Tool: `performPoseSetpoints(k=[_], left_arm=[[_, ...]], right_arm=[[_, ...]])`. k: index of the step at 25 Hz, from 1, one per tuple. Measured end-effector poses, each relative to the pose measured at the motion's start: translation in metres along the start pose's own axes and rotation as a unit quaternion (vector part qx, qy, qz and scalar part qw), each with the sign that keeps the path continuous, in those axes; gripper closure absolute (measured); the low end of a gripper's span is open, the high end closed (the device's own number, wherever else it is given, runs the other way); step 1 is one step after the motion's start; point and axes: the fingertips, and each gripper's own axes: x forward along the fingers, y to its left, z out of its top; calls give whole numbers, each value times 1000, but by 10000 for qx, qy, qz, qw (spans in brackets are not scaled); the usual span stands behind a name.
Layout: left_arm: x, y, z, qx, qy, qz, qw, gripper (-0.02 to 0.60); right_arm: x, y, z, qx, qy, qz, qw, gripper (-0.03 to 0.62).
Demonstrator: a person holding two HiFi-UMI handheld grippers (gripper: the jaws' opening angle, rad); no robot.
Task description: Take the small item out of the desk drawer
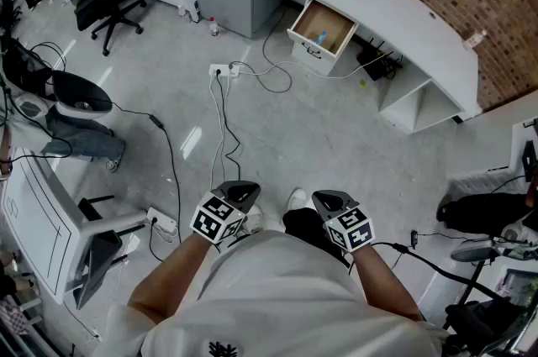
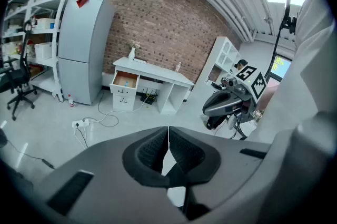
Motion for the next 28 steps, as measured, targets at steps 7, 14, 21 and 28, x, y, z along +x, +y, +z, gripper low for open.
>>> performPoseSetpoints(k=[7,14,21,28], left_arm=[[55,-16,72,240,-89,-279,9993,555],[108,-4,131,410,62,-122,9991,555],[156,33,164,217,-90,266,9994,555],[186,95,188,177,-84,181,9996,554]], right_arm=[[-6,-56,20,123,-155,-42,9998,565],[-4,-133,51,99,-362,73,9993,565],[30,-201,55,487,-400,301,9976,562],[86,-251,83,727,-313,247,9966,484]])
